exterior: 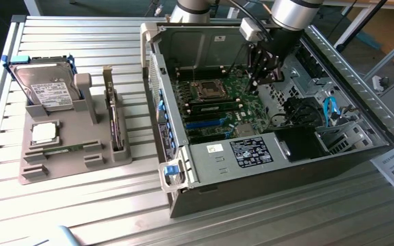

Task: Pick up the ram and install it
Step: 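Press down the ram until it locks into place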

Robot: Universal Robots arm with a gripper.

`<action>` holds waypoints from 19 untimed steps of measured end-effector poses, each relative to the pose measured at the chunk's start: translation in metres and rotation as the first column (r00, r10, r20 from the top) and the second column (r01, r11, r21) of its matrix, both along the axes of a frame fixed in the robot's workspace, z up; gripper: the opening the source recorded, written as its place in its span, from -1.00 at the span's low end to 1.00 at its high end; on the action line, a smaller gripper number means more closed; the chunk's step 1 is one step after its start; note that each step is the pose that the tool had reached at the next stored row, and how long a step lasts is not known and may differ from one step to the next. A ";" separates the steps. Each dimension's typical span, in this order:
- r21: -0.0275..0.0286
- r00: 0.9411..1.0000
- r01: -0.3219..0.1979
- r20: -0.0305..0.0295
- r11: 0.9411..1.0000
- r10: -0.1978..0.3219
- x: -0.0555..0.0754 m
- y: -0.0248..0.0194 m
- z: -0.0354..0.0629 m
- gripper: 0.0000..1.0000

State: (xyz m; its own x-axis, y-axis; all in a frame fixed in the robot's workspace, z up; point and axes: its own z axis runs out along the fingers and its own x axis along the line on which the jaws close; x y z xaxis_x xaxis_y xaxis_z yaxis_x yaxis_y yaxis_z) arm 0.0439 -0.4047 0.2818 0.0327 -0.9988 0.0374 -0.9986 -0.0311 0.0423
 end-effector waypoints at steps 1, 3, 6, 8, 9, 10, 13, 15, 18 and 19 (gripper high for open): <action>0.000 1.000 0.000 0.000 1.000 0.000 0.000 0.0000 -0.0017 -0.80; 0.000 1.000 0.001 0.000 1.000 -0.001 0.000 0.0000 -0.0061 -0.80; 0.000 1.000 0.001 0.000 1.000 -0.001 0.000 0.0000 -0.0111 -0.80; 0.000 1.000 0.002 0.000 1.000 -0.002 0.000 0.0000 -0.0141 -0.80; 0.000 1.000 0.002 0.000 1.000 -0.002 0.000 0.0000 -0.0151 -0.80; 0.000 1.000 0.002 0.000 1.000 -0.002 0.000 0.0000 -0.0162 -0.80; 0.000 1.000 0.003 0.000 1.000 -0.003 0.000 0.0000 -0.0213 -0.80; 0.000 1.000 0.004 0.000 1.000 -0.004 0.000 0.0000 -0.0248 -0.80; 0.000 1.000 0.005 0.000 1.000 -0.005 0.000 0.0000 -0.0285 -0.80; 0.000 1.000 0.005 0.000 1.000 -0.005 0.000 0.0000 -0.0303 -0.80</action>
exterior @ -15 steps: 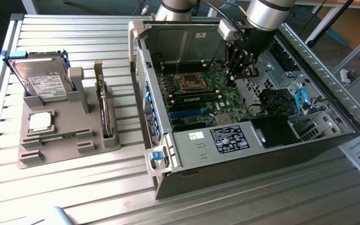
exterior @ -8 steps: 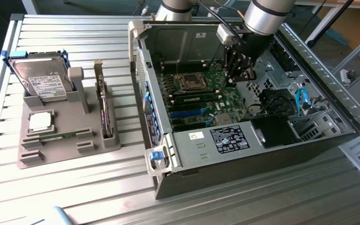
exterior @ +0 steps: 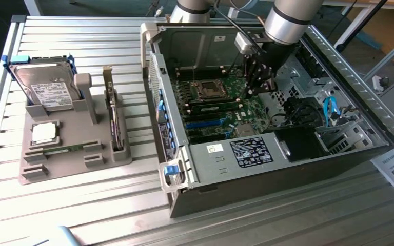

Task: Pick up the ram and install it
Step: 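Press down the ram until it locks into place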

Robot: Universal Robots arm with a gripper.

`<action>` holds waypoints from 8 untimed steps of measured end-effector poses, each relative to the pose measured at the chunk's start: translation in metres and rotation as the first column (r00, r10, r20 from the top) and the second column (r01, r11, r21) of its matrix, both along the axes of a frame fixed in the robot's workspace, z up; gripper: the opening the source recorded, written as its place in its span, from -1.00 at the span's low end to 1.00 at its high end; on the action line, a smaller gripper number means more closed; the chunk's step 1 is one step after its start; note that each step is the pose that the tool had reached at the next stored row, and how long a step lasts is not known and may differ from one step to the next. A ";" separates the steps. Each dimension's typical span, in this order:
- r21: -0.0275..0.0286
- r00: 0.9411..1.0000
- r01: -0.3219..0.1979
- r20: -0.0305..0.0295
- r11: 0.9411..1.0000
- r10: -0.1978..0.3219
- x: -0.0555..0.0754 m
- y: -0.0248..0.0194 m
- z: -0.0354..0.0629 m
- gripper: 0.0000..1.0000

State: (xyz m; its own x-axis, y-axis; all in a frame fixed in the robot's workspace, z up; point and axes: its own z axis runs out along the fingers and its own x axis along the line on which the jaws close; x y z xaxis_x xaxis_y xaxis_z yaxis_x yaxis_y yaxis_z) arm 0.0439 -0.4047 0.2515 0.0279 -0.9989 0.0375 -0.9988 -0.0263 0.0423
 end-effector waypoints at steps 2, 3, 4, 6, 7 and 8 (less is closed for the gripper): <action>0.000 1.000 0.000 0.000 1.000 0.000 0.000 0.0000 -0.0017 -0.80; 0.000 1.000 0.000 0.000 1.000 0.000 0.000 0.0000 -0.0025 -0.80; 0.000 1.000 0.001 0.000 1.000 -0.001 0.000 0.0000 -0.0029 -0.80; 0.000 1.000 0.001 0.000 1.000 -0.001 0.000 -0.0001 -0.0029 -0.80; 0.000 1.000 0.001 0.000 1.000 -0.001 0.000 0.0000 -0.0030 -0.80; 0.000 1.000 0.001 0.000 1.000 -0.001 0.000 0.0000 -0.0031 -0.80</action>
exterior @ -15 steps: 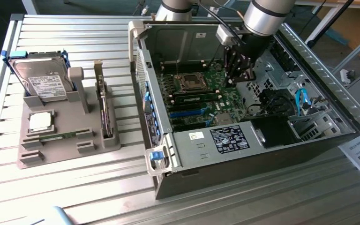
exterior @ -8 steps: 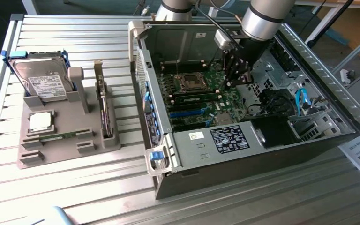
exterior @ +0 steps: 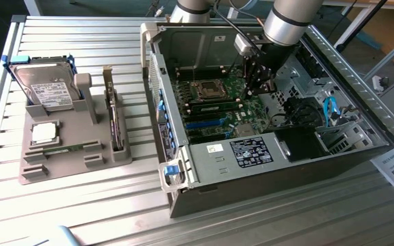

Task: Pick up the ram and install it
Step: 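Press down the ram until it locks into place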

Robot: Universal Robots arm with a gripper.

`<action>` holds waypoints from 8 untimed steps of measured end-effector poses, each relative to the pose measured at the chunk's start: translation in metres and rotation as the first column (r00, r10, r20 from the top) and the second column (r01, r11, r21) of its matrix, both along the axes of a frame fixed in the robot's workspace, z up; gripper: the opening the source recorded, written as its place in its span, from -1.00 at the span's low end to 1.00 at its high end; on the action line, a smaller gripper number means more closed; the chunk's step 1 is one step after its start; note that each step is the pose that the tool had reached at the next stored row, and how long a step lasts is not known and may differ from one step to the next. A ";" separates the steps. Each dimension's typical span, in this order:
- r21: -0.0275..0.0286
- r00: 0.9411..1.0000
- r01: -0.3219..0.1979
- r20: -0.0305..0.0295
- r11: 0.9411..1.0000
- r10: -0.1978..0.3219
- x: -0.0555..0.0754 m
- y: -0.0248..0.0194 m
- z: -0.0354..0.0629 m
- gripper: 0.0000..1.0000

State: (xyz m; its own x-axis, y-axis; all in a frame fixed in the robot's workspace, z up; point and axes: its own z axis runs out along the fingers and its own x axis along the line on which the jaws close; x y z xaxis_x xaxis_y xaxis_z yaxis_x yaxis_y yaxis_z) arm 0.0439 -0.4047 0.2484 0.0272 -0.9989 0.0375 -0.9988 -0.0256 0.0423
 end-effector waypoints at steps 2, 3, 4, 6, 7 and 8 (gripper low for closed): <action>0.000 1.000 0.000 0.000 1.000 0.000 0.000 0.0000 0.0000 -0.80; 0.000 1.000 0.000 0.000 1.000 0.000 0.000 0.0000 0.0000 -0.80; 0.000 1.000 0.000 0.000 1.000 0.000 0.000 0.0000 0.0000 -0.80; 0.000 1.000 0.000 0.000 1.000 0.000 -0.004 0.0000 -0.0003 -0.80; 0.000 1.000 0.000 0.000 1.000 0.000 -0.006 0.0000 -0.0004 -0.80; 0.000 1.000 0.000 0.000 1.000 0.000 -0.008 0.0000 -0.0005 -0.80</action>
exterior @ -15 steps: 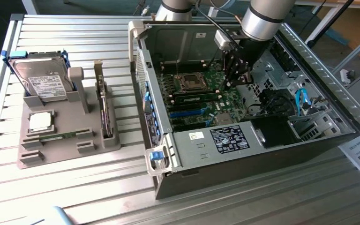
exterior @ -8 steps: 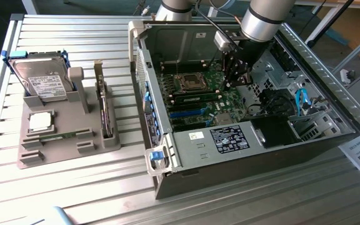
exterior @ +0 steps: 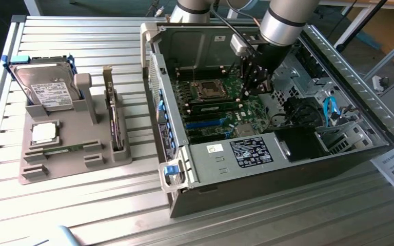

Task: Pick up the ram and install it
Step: 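Press down the ram until it locks into place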

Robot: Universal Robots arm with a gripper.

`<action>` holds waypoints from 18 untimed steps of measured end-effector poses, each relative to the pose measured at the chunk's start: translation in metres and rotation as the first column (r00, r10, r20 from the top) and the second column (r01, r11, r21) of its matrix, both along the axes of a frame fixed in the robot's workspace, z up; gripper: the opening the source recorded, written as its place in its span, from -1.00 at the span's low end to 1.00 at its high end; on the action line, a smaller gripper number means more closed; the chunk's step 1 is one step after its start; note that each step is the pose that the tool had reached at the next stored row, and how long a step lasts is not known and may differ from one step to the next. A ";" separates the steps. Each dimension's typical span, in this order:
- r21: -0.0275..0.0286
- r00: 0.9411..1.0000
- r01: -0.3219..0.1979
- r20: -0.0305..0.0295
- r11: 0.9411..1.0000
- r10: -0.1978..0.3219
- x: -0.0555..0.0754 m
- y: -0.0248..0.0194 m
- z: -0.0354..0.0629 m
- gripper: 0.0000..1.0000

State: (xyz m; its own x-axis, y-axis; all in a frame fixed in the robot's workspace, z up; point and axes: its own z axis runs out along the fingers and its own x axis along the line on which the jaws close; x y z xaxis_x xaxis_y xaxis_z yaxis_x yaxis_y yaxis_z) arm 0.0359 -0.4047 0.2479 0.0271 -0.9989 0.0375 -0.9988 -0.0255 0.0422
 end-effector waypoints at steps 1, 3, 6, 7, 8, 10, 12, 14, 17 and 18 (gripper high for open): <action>0.000 1.000 0.000 0.000 1.000 0.000 -0.002 0.0000 -0.0001 -0.80; 0.000 1.000 0.000 0.000 1.000 0.000 -0.004 0.0000 -0.0002 -0.80; 0.000 1.000 0.000 0.000 1.000 0.000 -0.005 0.0000 -0.0002 -0.80; 0.000 1.000 0.000 0.000 1.000 0.000 -0.005 0.0000 -0.0002 -0.80; 0.000 1.000 0.000 0.000 1.000 0.000 -0.005 0.0000 -0.0002 -0.80; 0.000 1.000 0.000 0.000 1.000 0.000 -0.005 0.0001 -0.0012 -0.80; 0.000 1.000 0.000 0.000 1.000 0.000 -0.005 0.0001 -0.0040 -0.80; 0.000 1.000 0.000 0.001 1.000 0.000 -0.005 0.0000 -0.0071 -0.80; 0.000 1.000 0.000 0.001 1.000 0.000 -0.005 0.0000 -0.0073 -0.80; 0.000 1.000 0.000 0.001 1.000 0.000 -0.005 0.0000 -0.0074 -0.80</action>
State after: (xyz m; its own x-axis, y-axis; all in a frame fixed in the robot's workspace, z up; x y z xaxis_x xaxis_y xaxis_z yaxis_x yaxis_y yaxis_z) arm 0.0310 -0.4047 0.2406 0.0272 -0.9989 0.0377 -0.9988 -0.0256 0.0417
